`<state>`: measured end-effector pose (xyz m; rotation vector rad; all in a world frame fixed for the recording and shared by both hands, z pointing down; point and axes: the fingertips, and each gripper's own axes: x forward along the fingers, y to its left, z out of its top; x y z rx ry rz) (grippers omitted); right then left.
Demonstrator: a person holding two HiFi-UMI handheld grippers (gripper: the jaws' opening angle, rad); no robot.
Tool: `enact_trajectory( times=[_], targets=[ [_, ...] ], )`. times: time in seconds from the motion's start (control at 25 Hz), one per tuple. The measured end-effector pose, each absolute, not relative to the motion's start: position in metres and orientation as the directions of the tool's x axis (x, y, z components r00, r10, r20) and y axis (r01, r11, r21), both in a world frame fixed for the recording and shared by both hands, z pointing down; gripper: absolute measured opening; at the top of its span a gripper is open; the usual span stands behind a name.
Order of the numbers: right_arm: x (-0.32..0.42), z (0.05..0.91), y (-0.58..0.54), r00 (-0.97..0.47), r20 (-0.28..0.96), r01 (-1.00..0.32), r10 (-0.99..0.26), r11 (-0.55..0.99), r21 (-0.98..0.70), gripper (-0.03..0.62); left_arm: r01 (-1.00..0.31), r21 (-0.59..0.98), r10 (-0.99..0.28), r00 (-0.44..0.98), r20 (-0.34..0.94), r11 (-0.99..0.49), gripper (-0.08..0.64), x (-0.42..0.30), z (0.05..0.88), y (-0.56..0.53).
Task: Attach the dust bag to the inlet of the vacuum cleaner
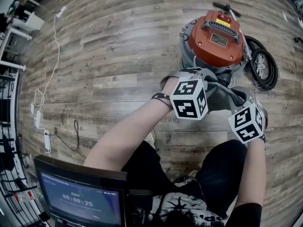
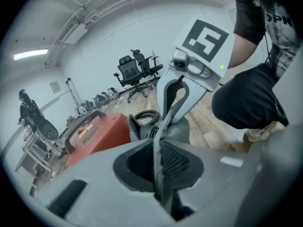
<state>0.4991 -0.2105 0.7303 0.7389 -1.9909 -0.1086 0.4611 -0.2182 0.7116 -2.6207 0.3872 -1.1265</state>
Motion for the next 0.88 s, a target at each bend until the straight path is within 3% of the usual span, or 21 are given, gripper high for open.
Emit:
enact_trajectory(
  times=[0.28,0.56,0.88],
  targets=[
    [0.492,0.716,-0.212,-0.317,0.742,-0.396,-0.59,0.794,0.462,0.048,-0.153,-0.306,-0.327,0.661,0.675,-0.94,0.031,0.452,0.72,-0.219],
    [0.464,0.704,-0.21,-0.307,0.737,-0.253,-0.602,0.798,0.547,0.046,-0.153,-0.295,-0.327,0.576,0.749,-0.943,0.025,0.433,0.754,-0.224],
    [0.488,0.72,-0.208,-0.344,0.735,-0.364,-0.584,0.805,0.469,0.038,-0.169,-0.343,-0.372,0.611,0.699,-0.924,0.032,0.45,0.733,-0.231]
  ],
)
